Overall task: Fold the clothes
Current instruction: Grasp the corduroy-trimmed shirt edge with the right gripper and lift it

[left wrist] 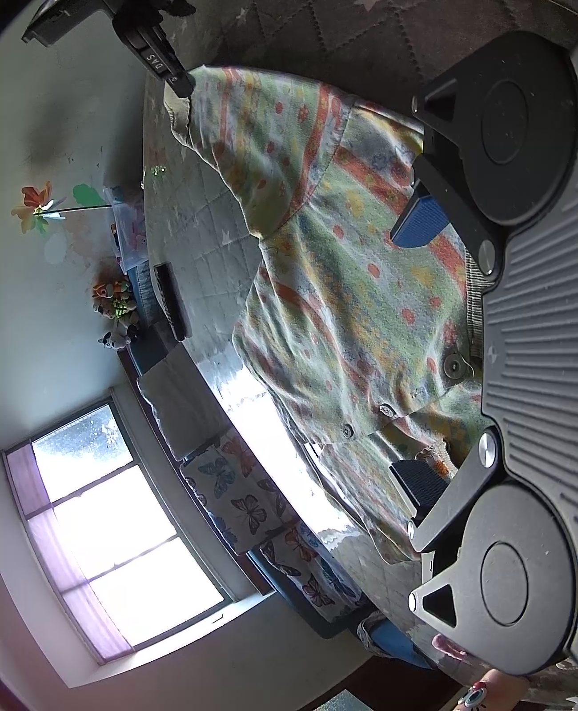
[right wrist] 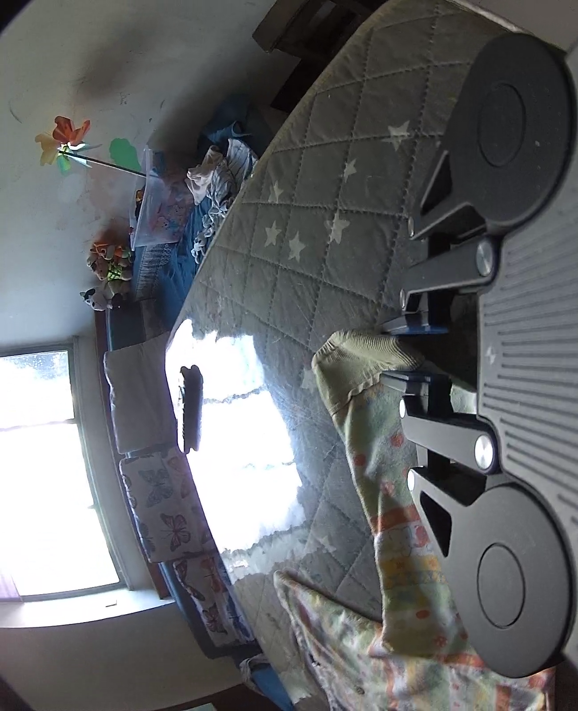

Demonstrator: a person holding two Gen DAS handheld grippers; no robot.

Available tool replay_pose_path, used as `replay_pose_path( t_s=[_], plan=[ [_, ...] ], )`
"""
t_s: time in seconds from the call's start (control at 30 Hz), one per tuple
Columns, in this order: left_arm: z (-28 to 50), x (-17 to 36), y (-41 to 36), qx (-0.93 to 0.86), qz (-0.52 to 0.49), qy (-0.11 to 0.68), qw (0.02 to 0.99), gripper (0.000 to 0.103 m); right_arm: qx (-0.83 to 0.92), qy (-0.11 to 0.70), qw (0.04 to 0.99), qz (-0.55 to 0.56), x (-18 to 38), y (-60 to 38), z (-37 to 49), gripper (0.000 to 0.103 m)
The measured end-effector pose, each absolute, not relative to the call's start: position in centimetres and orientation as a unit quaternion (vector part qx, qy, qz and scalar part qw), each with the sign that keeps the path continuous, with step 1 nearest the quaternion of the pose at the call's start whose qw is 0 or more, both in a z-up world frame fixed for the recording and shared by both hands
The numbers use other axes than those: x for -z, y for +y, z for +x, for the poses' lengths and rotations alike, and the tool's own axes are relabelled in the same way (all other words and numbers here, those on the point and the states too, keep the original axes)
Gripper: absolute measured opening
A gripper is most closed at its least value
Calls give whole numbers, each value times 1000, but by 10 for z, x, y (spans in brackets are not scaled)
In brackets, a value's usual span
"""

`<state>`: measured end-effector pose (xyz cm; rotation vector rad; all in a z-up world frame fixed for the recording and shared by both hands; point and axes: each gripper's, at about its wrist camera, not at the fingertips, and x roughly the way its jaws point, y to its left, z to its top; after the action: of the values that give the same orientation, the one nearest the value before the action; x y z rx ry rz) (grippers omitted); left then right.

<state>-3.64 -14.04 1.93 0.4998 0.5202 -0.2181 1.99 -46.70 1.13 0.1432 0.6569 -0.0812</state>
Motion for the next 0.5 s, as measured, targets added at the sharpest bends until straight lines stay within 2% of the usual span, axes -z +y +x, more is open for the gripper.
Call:
replay_pose_path(
  t_s=[0.5],
  plan=[
    [-44,-23,-113,65,221,252,940,103,-177,243,951,75,-109,-372,10,9]
  ],
)
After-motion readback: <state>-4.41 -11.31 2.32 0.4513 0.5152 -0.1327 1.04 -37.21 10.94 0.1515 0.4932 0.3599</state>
